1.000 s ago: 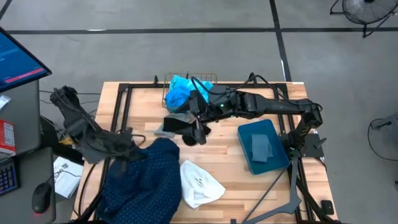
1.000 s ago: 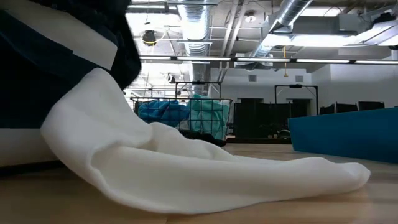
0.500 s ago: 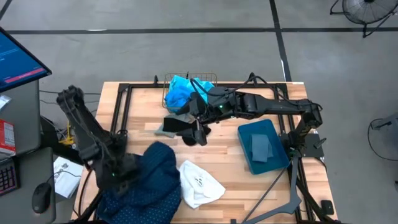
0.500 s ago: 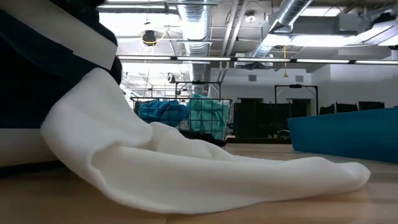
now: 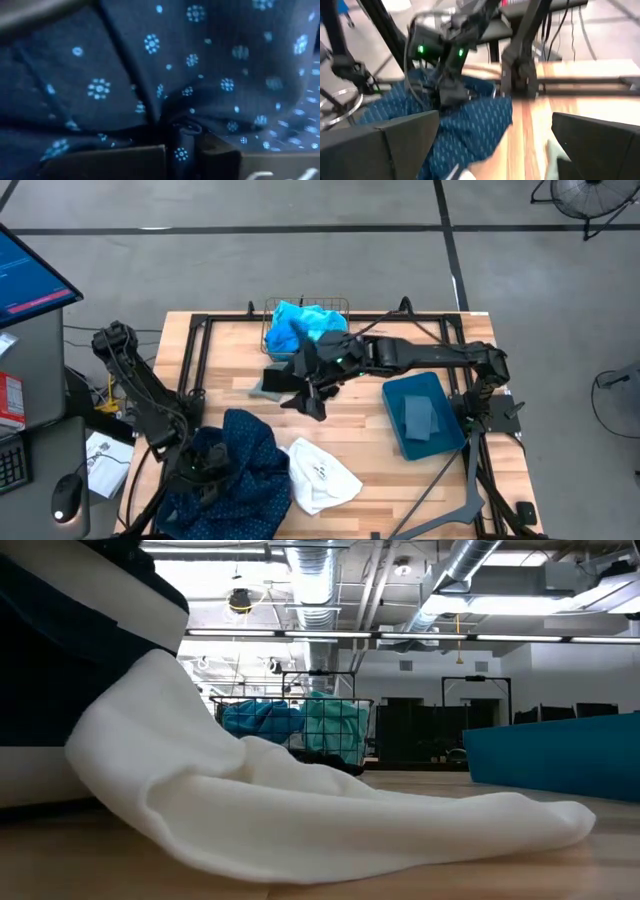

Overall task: Pick & Place Cloths
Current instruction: Put the blue patterned shirt into the blue laundry organizer

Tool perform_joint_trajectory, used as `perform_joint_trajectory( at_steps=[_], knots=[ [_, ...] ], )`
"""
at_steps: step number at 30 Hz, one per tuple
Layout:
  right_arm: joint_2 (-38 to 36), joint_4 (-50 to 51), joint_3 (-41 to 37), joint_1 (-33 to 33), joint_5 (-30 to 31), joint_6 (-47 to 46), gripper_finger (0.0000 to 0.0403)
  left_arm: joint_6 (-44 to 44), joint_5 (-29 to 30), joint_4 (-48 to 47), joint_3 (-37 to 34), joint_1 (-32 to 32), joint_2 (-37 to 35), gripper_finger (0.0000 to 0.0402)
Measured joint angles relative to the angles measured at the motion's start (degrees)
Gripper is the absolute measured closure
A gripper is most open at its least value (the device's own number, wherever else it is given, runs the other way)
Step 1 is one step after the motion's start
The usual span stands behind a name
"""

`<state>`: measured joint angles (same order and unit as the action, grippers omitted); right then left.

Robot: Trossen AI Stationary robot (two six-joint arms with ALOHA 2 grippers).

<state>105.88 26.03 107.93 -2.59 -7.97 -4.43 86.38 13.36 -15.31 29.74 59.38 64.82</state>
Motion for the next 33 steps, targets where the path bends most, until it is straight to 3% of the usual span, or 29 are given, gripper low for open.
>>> perform_joint_trajectory(
  at_steps=[10,23,33],
  knots=[
    [5.4,1.4,-0.1,0.4,-4.2,0.0,0.0024,13.3,1.2,8.1,-11.8,-0.6,-0.4,0.0398],
    [7.0,-3.1,0.3,0.5,-5.8,3.2,0.0024,19.1,-3.8,9.3,-12.8,-5.5,-3.9,0.0399],
    [13.7,-13.2,0.4,0.5,-7.8,-8.7,0.0024,16.0,-5.4,8.3,-13.1,-4.4,-16.1,0.04]
  ],
)
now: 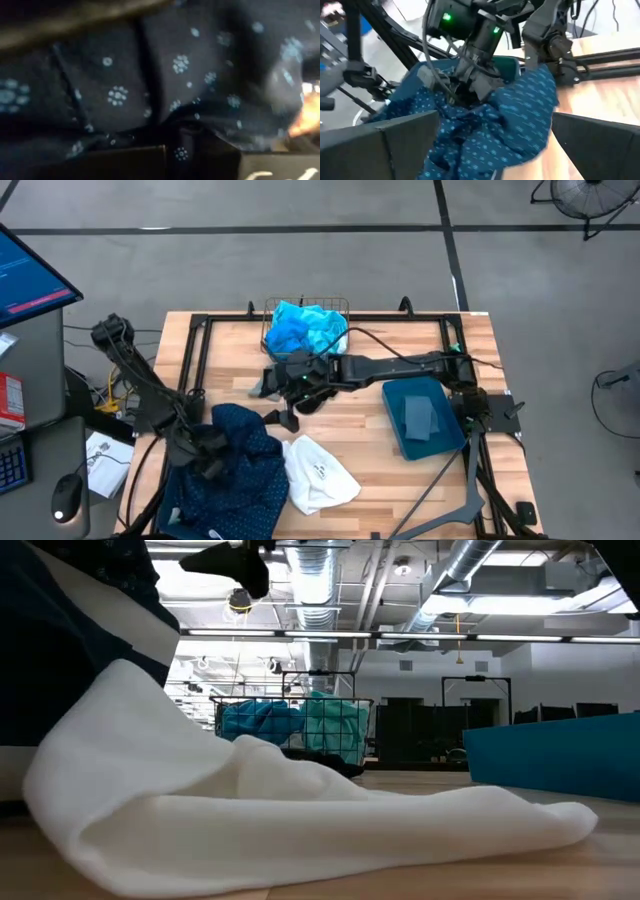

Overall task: Pick & Place Cloths
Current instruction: Put the blue patterned shirt into the blue laundry organizer

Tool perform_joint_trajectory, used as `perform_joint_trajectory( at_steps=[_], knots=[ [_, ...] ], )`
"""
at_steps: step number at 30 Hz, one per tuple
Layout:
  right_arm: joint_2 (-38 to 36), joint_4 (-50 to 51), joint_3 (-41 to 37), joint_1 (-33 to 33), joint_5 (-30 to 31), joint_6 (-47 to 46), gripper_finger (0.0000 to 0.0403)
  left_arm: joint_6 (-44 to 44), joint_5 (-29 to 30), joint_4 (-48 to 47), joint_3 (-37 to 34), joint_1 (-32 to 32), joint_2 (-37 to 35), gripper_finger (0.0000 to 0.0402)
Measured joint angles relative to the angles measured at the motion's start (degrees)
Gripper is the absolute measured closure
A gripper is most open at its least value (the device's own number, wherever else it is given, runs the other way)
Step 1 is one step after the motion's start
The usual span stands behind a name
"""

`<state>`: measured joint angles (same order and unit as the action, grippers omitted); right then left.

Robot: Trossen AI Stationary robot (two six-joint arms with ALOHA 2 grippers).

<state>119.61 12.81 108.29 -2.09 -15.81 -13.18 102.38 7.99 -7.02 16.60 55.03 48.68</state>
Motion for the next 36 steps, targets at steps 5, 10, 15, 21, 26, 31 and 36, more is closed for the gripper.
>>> perform_joint_trajectory(
  at_steps=[5,10,15,21,26,31,36],
  knots=[
    [-0.8,0.2,-0.1,-0.2,-0.3,-0.9,0.0024,-9.7,-0.5,0.8,0.1,0.6,-5.2,0.0391],
    [-3.2,-1.1,0.1,-0.5,-0.3,-1.1,0.0024,-19.3,0.0,1.4,0.1,0.5,-8.2,0.0363],
    [-3.2,-2.1,0.0,-1.2,-0.3,-1.0,0.0024,-25.6,-1.3,2.8,0.2,0.5,-9.2,0.0311],
    [-3.2,-1.2,0.0,-2.0,-0.2,-1.0,0.0023,-33.2,-1.9,11.6,0.2,0.4,-9.3,0.0231],
    [-3.2,-1.2,0.0,-2.1,-0.3,-1.0,0.0023,-34.4,-2.3,21.0,0.3,0.4,-9.3,0.0179],
    [-4.0,-1.3,0.0,-1.9,-0.3,-1.3,0.0024,-28.7,-9.6,23.8,0.3,0.4,-9.3,0.0161],
    [-3.9,-0.1,0.0,-2.0,-0.4,-1.7,0.0024,-17.3,-20.0,24.5,0.3,0.4,-9.3,0.0169]
  ],
)
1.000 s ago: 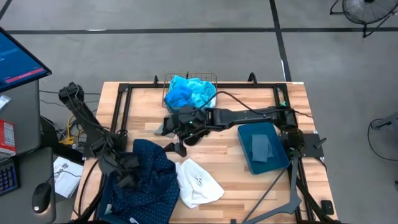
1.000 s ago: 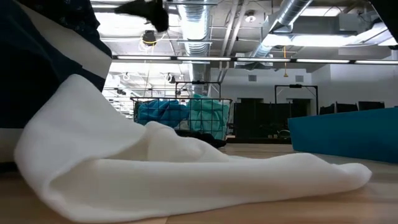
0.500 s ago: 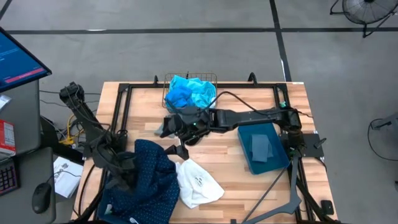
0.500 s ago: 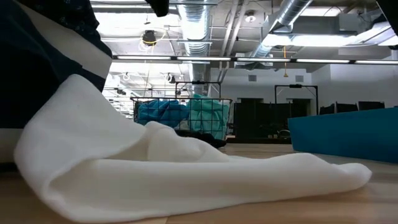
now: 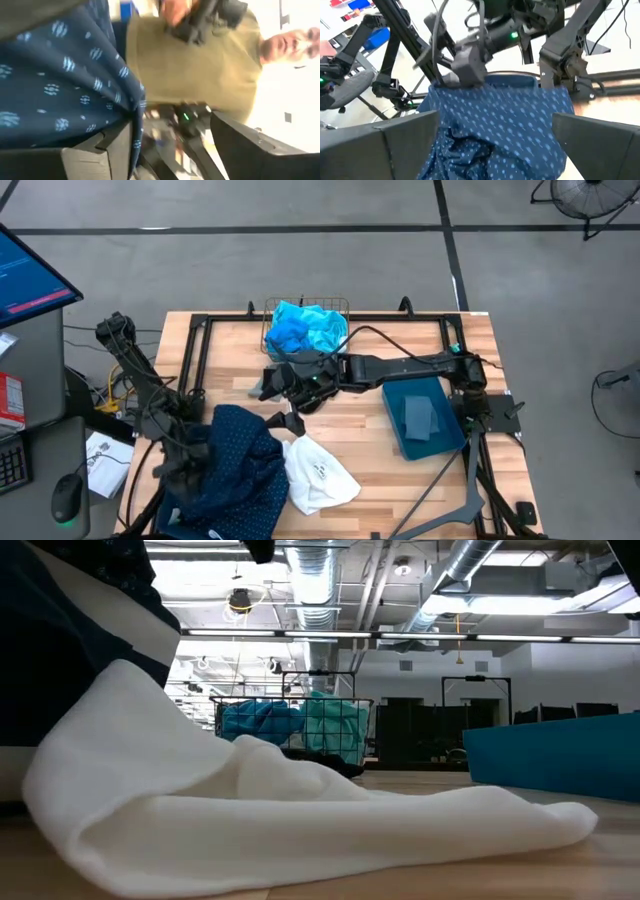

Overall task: Pick & Place Cloths
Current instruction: Put the blue patterned shirt into the blue laundry organizer

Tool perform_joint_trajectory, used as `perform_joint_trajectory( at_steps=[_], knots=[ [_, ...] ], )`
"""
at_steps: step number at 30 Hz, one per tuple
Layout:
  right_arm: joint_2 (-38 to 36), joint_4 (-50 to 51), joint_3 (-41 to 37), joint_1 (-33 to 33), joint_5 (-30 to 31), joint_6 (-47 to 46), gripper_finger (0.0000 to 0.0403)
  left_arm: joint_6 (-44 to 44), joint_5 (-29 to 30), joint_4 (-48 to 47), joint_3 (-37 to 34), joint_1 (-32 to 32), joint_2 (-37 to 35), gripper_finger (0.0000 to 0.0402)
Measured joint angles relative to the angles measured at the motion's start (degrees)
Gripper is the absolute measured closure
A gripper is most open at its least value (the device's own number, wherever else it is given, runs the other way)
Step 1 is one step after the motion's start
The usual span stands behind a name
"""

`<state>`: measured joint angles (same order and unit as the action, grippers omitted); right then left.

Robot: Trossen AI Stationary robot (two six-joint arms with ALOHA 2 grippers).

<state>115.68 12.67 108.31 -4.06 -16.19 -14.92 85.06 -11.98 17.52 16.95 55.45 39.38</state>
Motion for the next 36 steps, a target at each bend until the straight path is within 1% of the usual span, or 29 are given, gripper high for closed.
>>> perform_joint_trajectory(
  at_steps=[4,6,10,13,14,19,22,26,30,32,36],
  knots=[
    [0.0,2.2,0.0,-0.2,-0.1,-0.2,0.0023,7.3,-7.6,-0.2,0.0,0.1,0.0,0.0184],
    [0.0,2.3,0.0,-0.2,-0.1,-0.2,0.0023,8.7,-9.5,-2.4,0.0,0.1,0.0,0.0192],
    [0.0,2.3,0.0,-0.1,-0.1,0.3,0.0024,5.6,-8.7,-9.1,0.0,-0.9,0.0,0.0212],
    [0.0,2.3,0.0,-0.1,-0.1,0.3,0.0023,3.5,-5.9,-9.1,0.1,-2.7,-0.3,0.0227],
    [0.0,2.3,0.0,-0.1,-0.2,0.3,0.0023,3.0,-5.8,-8.8,0.2,-3.2,-0.8,0.0231],
    [0.0,2.3,0.0,-0.1,-0.3,0.3,0.0023,0.7,-5.7,-7.9,2.7,-4.2,-5.4,0.0249],
    [0.0,2.0,0.0,0.1,-0.3,0.3,0.0023,0.7,-6.2,-9.6,2.8,-4.2,-9.3,0.0261],
    [0.0,1.8,0.0,0.1,-0.3,0.3,0.0023,0.6,-6.4,-19.1,2.8,-4.2,-13.6,0.0276],
    [0.0,1.9,0.0,0.0,-0.3,0.3,0.0023,-1.3,-6.4,-29.5,2.8,-4.2,-15.8,0.0286],
    [0.0,1.9,0.0,0.0,-0.3,0.3,0.0023,-2.7,-6.3,-31.6,2.8,-4.2,-15.7,0.0289],
    [0.0,1.9,0.0,-0.1,-0.5,0.3,0.0023,-2.7,-6.3,-33.8,2.3,-4.2,-15.4,0.0291]
  ],
)
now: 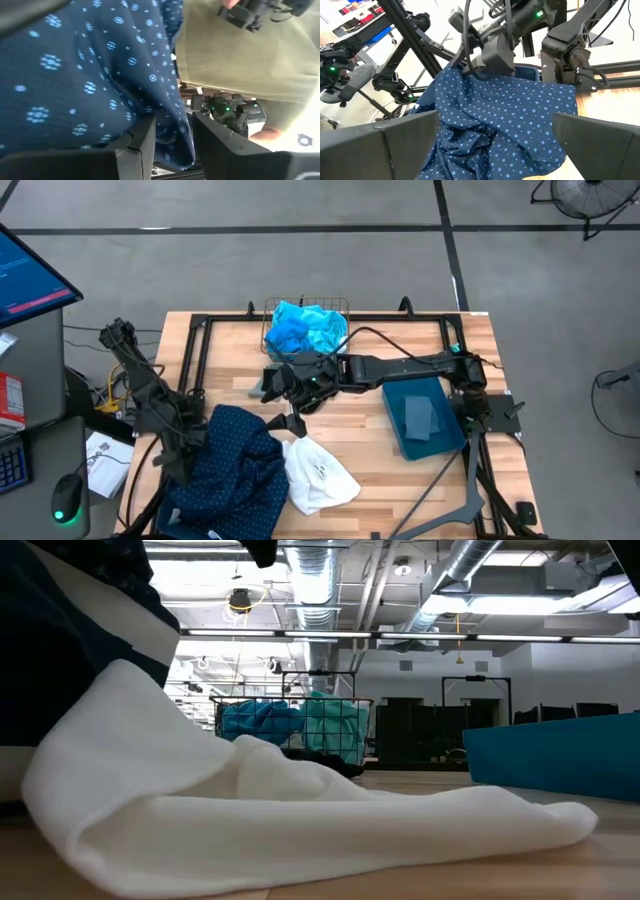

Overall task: Pick & Place Cloths
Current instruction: Put the blue patterned shirt into the blue laundry organizer

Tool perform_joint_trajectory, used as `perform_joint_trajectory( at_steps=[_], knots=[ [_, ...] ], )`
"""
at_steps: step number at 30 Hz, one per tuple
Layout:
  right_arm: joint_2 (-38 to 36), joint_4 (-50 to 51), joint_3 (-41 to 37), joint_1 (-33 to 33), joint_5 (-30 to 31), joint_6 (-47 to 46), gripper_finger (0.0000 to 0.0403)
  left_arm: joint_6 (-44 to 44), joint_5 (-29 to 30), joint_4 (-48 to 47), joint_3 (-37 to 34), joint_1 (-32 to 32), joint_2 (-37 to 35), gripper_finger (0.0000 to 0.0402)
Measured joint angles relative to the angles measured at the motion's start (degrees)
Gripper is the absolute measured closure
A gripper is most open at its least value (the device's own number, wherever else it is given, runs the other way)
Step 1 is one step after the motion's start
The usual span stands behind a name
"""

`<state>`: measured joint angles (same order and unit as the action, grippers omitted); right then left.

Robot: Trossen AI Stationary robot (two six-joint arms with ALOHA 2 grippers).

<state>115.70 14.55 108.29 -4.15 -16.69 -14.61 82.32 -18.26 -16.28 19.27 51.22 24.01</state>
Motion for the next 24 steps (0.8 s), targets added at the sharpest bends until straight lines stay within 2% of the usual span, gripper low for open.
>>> perform_joint_trajectory(
  at_steps=[6,13,19,22,24],
  knots=[
    [0.0,0.0,0.0,0.0,0.0,0.0,0.0023,-0.5,-1.0,-2.9,-0.2,-0.6,-1.0,0.0302],
    [0.0,0.0,0.0,0.0,0.3,1.0,0.0023,0.2,-1.7,-3.4,-0.2,-4.5,-7.4,0.0339],
    [0.9,0.2,0.0,0.1,6.1,2.5,0.0023,-1.5,-0.7,-2.8,3.8,-8.5,-13.2,0.0371],
    [2.0,-0.6,0.1,0.7,9.2,2.6,0.0023,-5.9,4.4,-2.5,6.4,-10.8,-15.6,0.0383],
    [2.8,-0.4,0.1,1.0,9.1,1.3,0.0023,-10.3,12.3,0.6,7.5,-12.1,-16.7,0.0389]
  ],
)
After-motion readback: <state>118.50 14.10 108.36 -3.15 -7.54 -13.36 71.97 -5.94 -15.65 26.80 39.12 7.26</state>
